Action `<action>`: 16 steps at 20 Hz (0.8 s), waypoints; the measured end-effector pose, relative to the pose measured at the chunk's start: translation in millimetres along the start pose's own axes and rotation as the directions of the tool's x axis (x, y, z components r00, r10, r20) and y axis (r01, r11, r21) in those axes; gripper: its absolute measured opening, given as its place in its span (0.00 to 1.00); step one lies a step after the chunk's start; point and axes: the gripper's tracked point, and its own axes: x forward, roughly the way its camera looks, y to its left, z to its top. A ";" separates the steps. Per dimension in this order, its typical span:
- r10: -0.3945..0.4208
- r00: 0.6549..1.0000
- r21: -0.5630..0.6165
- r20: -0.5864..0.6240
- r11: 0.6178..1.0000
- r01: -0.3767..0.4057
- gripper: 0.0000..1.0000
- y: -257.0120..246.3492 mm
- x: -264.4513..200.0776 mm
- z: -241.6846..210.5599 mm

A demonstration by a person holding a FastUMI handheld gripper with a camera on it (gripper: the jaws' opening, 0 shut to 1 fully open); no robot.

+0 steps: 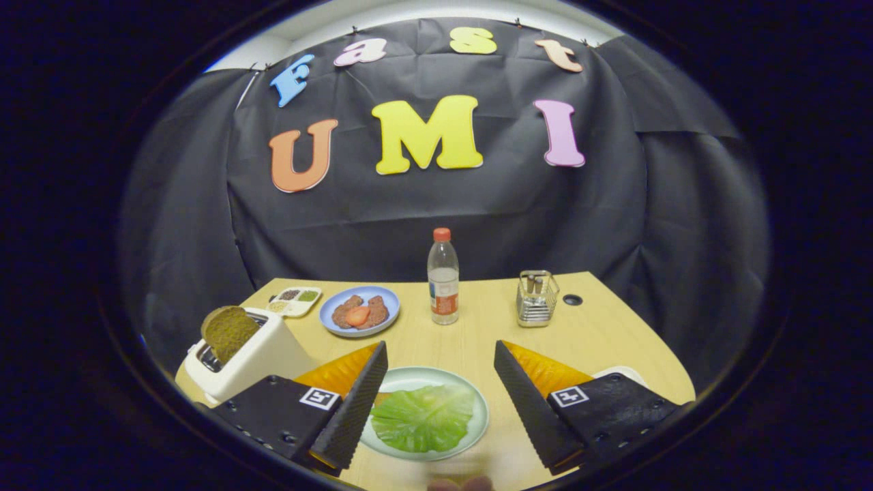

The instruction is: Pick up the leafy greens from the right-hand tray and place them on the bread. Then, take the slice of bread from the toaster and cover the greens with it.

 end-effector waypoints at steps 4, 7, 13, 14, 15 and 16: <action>0.022 0.999 -0.019 0.046 1.000 -0.021 0.96 30.7 -38.7 32.9; 0.040 0.997 0.005 0.066 0.999 -0.040 0.96 73.9 -60.3 46.9; 0.121 0.991 0.039 0.065 0.992 -0.123 0.96 170.8 -66.5 51.9; 0.127 0.990 0.041 0.059 0.991 -0.129 0.96 184.1 -64.6 49.1; 0.135 0.990 0.039 0.051 0.990 -0.137 0.96 197.5 -61.5 43.6; 0.135 0.990 0.036 0.039 0.990 -0.136 0.96 207.4 -57.9 38.4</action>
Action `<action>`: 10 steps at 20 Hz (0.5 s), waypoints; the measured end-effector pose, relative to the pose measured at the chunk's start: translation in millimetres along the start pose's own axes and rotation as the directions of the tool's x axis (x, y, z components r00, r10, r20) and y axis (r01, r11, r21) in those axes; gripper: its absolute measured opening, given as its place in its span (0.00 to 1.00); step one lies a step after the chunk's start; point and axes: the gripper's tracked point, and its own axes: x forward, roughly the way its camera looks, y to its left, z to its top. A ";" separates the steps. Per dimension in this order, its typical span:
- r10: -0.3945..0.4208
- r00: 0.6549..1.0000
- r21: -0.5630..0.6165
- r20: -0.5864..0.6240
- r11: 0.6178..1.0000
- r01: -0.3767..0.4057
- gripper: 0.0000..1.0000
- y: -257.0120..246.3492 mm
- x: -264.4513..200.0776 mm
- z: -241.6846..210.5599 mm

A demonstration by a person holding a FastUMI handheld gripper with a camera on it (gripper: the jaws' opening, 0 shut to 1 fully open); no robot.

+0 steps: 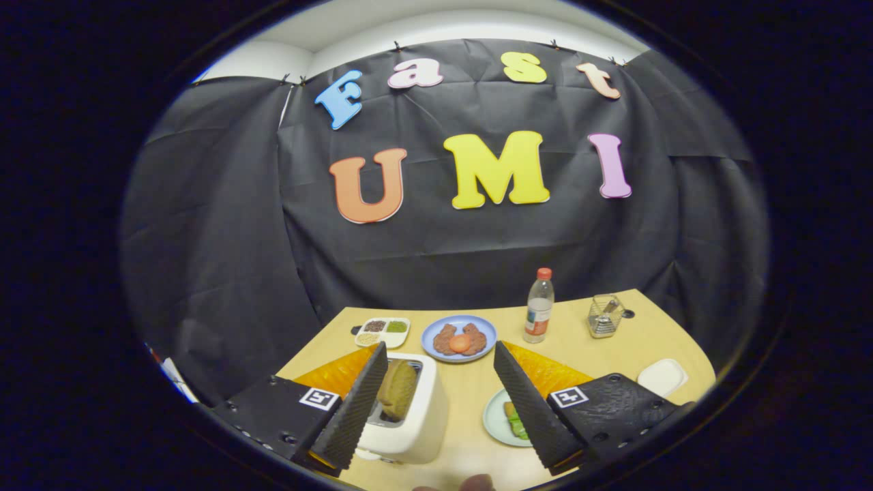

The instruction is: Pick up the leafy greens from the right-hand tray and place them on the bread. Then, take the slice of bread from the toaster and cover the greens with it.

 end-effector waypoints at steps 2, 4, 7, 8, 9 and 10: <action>0.001 1.000 0.002 -0.026 1.000 -0.001 0.96 17.1 10.2 -14.3; -0.007 0.998 -0.001 -0.057 1.000 0.007 0.96 29.4 21.3 -31.0; -0.042 0.994 -0.030 -0.097 0.999 0.039 0.94 36.7 41.4 -52.0; -0.049 0.993 -0.039 -0.106 0.998 0.045 0.92 38.6 47.6 -57.0; -0.059 0.992 -0.047 -0.115 0.997 0.054 0.90 40.4 54.4 -61.7; -0.068 0.990 -0.053 -0.123 0.997 0.062 0.88 41.2 60.1 -65.5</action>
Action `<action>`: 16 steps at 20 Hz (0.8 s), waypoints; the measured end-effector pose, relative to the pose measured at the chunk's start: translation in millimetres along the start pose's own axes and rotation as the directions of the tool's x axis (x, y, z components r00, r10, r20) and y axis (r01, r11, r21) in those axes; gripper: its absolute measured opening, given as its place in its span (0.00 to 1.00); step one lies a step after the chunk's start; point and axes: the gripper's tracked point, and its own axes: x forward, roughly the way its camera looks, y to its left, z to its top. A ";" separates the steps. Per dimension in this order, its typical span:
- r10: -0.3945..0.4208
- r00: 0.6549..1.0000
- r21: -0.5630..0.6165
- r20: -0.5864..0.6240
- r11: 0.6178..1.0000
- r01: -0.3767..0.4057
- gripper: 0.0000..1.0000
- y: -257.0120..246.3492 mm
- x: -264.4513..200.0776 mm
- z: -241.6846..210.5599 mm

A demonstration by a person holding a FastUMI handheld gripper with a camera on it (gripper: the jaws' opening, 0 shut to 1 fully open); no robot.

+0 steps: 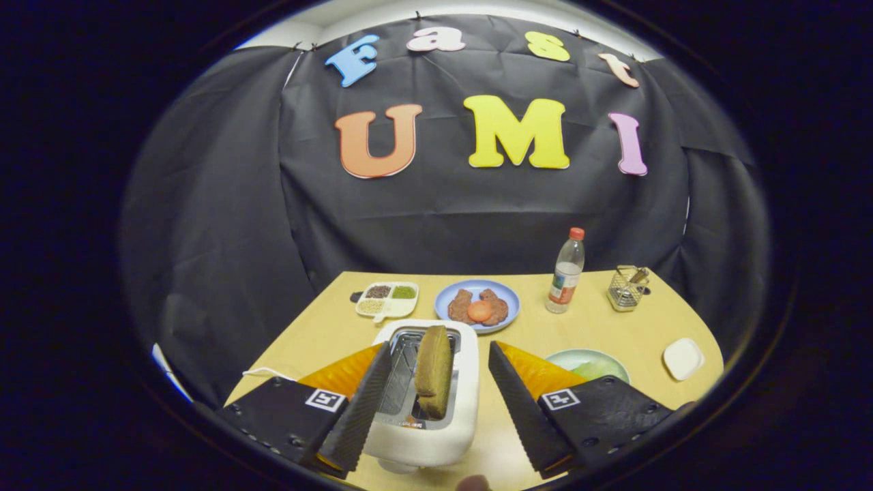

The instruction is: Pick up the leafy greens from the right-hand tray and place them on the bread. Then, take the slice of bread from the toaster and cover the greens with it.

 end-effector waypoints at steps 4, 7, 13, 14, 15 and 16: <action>-0.029 0.999 -0.028 -0.021 0.999 0.028 0.77 4.3 17.5 -6.9; -0.048 0.998 -0.032 -0.036 0.998 0.047 0.52 5.4 28.0 -8.0; -0.079 0.995 -0.055 -0.059 0.996 0.075 0.17 0.9 32.6 -8.9; -0.062 0.996 -0.044 -0.064 0.997 0.060 0.11 4.4 32.6 -8.6; -0.056 0.996 -0.044 -0.068 0.998 0.053 0.11 4.2 30.8 -7.0; -0.060 0.996 -0.034 -0.062 0.998 0.058 0.11 0.7 27.4 -1.1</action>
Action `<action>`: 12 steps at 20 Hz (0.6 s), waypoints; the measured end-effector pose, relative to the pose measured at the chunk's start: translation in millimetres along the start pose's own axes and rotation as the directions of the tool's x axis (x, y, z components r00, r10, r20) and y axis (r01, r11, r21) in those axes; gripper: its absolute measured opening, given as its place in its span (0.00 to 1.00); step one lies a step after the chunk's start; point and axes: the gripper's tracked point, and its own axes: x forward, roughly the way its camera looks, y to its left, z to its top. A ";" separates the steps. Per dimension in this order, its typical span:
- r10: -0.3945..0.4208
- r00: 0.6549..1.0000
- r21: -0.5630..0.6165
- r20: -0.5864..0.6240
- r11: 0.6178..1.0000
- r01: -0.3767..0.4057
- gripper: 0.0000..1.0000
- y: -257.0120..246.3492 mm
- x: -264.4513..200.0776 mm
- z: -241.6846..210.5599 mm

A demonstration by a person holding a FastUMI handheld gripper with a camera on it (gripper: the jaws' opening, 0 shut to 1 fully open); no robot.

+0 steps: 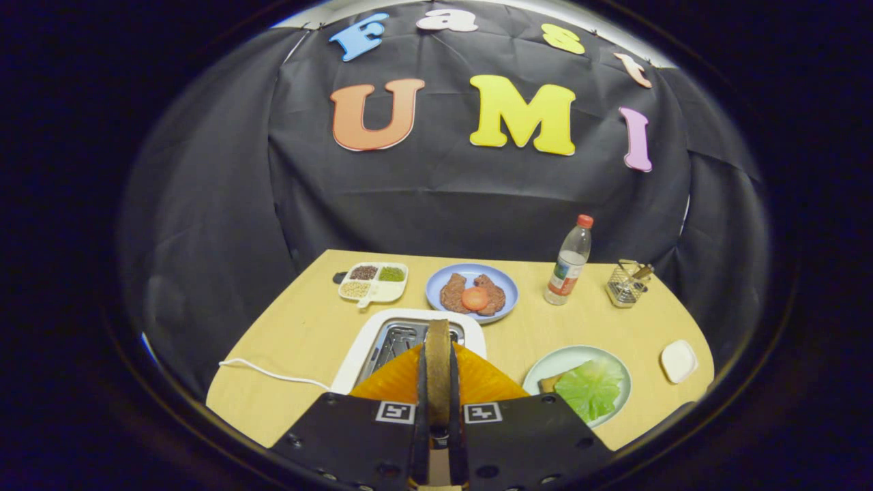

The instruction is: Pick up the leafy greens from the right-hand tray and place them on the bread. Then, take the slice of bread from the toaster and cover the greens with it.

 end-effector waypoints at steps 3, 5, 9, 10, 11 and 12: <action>0.051 0.998 0.033 0.022 0.998 -0.052 0.02 3.2 -12.0 21.0; 0.077 0.995 0.059 0.064 0.995 -0.081 0.02 -1.6 -28.3 46.2; 0.126 0.984 0.085 0.128 0.987 -0.138 0.02 -17.4 -56.8 86.2; 0.127 0.981 0.086 0.146 0.986 -0.141 0.02 -26.2 -62.5 95.8; 0.121 0.979 0.089 0.162 0.987 -0.137 0.02 -37.3 -65.7 104.0; 0.114 0.978 0.095 0.176 0.987 -0.132 0.01 -49.1 -69.0 110.9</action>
